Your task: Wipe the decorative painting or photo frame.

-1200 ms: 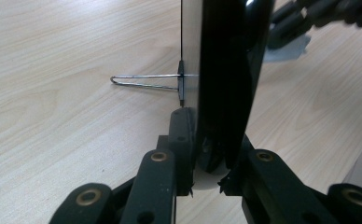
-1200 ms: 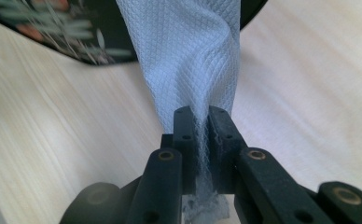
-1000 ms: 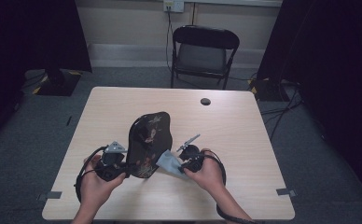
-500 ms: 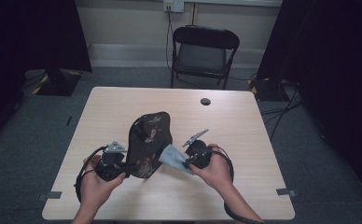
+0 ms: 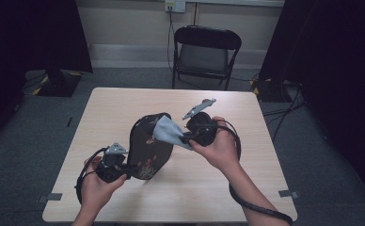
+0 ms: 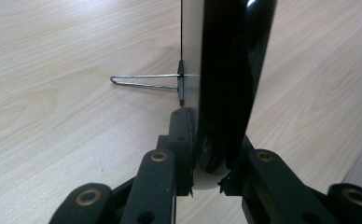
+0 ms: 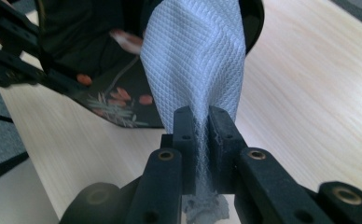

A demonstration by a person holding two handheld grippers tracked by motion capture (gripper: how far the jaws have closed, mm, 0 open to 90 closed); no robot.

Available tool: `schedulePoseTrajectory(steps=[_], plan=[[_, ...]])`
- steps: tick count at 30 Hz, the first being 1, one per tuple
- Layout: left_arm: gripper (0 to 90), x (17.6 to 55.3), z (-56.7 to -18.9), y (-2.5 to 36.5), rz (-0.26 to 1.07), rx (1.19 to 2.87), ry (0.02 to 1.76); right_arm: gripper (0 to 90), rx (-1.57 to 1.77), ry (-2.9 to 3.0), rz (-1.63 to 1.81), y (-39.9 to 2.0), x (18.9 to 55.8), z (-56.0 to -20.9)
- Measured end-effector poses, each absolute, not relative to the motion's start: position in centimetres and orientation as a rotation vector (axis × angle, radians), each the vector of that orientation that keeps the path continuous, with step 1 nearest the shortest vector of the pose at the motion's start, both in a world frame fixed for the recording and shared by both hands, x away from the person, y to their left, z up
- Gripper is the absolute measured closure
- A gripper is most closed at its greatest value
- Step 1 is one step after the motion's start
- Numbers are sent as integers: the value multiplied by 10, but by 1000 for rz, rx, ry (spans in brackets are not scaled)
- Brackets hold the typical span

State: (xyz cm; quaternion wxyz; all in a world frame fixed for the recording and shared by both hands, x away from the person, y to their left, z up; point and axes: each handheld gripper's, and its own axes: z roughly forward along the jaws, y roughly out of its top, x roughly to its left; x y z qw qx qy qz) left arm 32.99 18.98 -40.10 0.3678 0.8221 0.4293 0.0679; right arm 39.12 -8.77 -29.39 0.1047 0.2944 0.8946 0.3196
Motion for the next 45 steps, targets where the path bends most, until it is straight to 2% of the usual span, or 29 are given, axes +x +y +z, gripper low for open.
schedulePoseTrajectory(steps=[3, 8, 21, 36, 40, 45], plan=[[789, 330, -401, 190, 175, 2113, 1100, 830, 868, 2628, 930, -84, 393, -290], [789, 329, -402, 191, 173, 2106, 1099, 830, 885, 2654, 918, -79, 398, -304], [788, 329, -402, 191, 178, 2105, 1103, 830, 911, 2773, 836, -66, 399, -374], [788, 329, -402, 192, 173, 2098, 1109, 830, 1001, 2877, 678, -69, 395, -449], [788, 329, -402, 192, 172, 2096, 1110, 830, 1011, 2879, 695, -75, 395, -453], [788, 329, -402, 192, 169, 2094, 1110, 830, 1007, 2848, 716, -84, 394, -434]])
